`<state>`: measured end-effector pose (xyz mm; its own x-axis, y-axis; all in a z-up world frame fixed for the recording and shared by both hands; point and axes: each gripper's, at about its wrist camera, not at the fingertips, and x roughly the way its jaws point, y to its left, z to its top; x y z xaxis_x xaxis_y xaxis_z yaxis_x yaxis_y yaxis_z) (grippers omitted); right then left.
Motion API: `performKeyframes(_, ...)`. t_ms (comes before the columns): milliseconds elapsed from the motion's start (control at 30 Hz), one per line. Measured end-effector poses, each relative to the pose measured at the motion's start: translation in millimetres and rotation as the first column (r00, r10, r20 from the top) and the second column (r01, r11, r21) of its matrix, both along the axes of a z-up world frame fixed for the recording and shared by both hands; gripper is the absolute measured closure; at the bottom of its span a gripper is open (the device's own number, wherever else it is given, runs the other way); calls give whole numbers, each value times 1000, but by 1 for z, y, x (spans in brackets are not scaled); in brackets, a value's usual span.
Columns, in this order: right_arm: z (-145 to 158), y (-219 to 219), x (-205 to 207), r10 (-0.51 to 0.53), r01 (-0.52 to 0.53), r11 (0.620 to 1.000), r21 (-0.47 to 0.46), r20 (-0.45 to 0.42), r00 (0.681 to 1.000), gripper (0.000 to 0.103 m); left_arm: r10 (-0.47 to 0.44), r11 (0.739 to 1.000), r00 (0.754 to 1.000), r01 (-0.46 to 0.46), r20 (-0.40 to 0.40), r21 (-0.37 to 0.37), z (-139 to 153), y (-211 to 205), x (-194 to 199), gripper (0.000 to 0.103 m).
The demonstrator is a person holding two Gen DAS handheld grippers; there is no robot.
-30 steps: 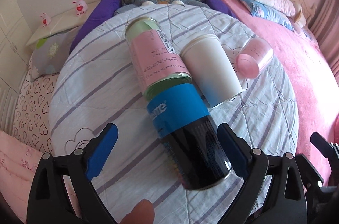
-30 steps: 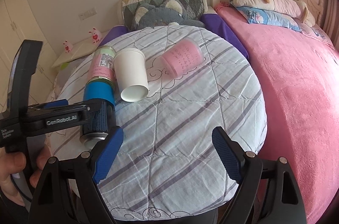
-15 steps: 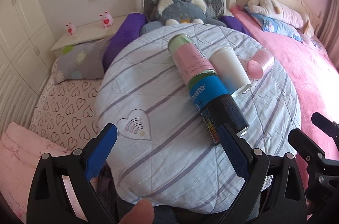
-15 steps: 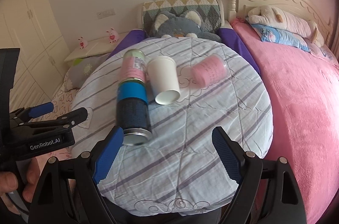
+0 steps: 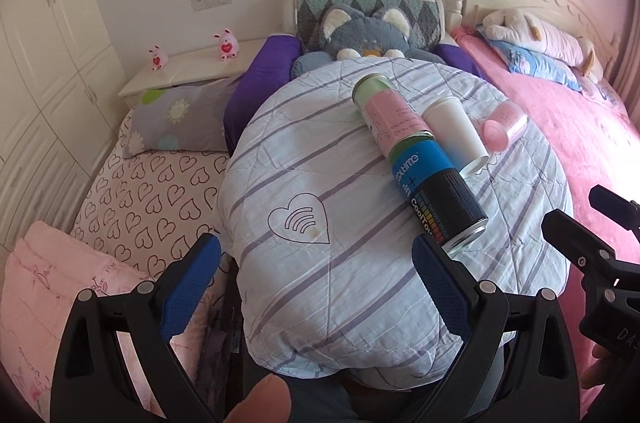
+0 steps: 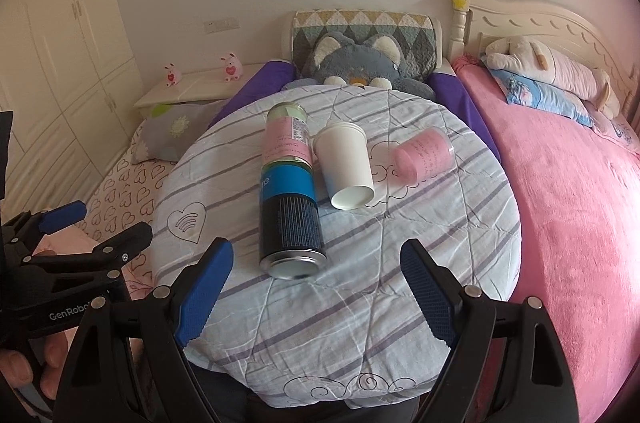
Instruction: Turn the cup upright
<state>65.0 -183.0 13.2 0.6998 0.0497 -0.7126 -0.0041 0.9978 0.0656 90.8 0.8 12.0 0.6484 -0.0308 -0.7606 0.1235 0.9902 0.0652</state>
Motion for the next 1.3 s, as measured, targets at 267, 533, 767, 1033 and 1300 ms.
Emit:
performKeyframes(267,4,7,4,12,-12,1000,-13,5,1000,17,-3,1000,1000,3,5,-9,2,2,-1,5)
performKeyframes(533,3,8,4,12,-12,1000,-13,5,1000,17,6,1000,1000,-5,4,-10,3,4,-1,5)
performKeyframes(767,1,9,11,26,-26,1000,-16,-15,1000,17,29,999,1000,-29,-7,-17,-2,14,7,5)
performKeyframes(1033,-11,14,46,70,-71,997,-12,-95,993,17,43,999,999,-44,-25,-22,-11,21,20,5)
performKeyframes(1300,-36,31,91,138,-147,989,-24,-209,968,17,71,997,996,-71,-47,-11,-23,31,42,5)
